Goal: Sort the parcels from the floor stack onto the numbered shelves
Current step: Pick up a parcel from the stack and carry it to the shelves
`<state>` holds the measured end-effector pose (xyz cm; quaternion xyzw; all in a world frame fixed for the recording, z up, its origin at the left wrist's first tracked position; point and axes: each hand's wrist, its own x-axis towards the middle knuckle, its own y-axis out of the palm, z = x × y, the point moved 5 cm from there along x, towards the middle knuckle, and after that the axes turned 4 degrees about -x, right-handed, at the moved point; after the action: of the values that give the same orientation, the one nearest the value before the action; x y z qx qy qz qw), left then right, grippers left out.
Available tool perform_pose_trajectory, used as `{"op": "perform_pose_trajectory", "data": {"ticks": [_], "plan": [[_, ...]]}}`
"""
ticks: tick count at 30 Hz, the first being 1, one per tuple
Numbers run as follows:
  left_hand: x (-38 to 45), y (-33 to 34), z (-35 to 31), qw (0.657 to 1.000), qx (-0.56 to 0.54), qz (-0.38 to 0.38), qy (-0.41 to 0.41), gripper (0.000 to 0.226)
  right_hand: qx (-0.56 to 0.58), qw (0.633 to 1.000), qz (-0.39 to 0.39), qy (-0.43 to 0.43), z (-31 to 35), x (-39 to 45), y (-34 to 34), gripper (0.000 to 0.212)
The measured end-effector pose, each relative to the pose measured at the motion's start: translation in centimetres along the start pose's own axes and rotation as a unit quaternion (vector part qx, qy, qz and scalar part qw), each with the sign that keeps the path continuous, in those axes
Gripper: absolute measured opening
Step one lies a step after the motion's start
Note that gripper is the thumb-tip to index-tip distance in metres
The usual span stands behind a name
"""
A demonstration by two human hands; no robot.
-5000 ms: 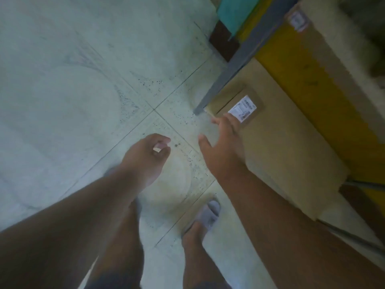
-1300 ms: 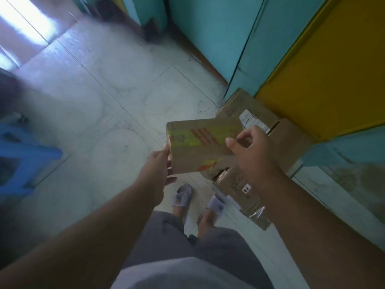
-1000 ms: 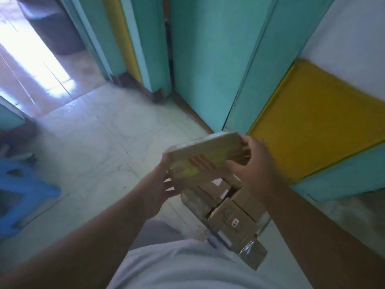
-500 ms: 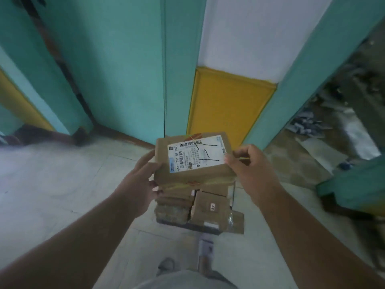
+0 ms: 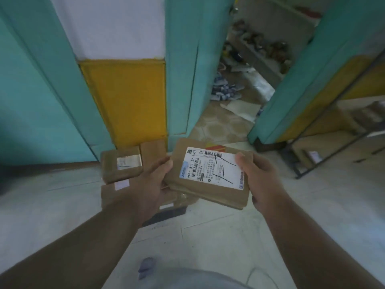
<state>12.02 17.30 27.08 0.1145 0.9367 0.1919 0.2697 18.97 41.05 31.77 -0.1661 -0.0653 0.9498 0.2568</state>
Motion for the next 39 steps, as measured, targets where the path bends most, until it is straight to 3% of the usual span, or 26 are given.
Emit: {"op": "perform_pose_trajectory", "data": {"ticks": [6, 12, 21, 25, 31, 33, 39], "plan": [[1.5, 16.2, 7.5, 0.997, 0.059, 0.021, -0.035, 0.03, 0.0, 0.985, -0.171, -0.031, -2.3, -2.2, -16.8, 0.022], [2.0, 31.9, 13.6, 0.99, 0.089, 0.105, -0.016, 0.017, -0.044, 0.977, -0.208, -0.004, -5.1, -1.8, -31.5, 0.014], [10.3, 45.0, 18.4, 0.959, 0.202, 0.2, -0.008, 0.027, -0.069, 0.972, -0.215, 0.067, -8.4, 6.4, -43.6, 0.019], [15.7, 55.3, 21.1, 0.928, 0.246, 0.278, -0.026, 0.03, -0.054, 0.953, -0.285, 0.085, -9.6, 9.7, -51.1, 0.023], [17.1, 71.7, 27.1, 0.866, 0.301, 0.394, -0.059, 0.026, -0.033, 0.907, -0.403, 0.12, -12.0, 8.9, -62.7, 0.022], [17.2, 76.1, 30.0, 0.855, 0.305, 0.413, -0.067, 0.029, -0.022, 0.892, -0.431, 0.134, -13.7, 8.9, -66.3, 0.015], [18.3, 87.5, 38.6, 0.845, 0.312, 0.427, -0.085, 0.02, -0.024, 0.881, -0.443, 0.164, -17.6, 11.8, -78.8, 0.021]]}}
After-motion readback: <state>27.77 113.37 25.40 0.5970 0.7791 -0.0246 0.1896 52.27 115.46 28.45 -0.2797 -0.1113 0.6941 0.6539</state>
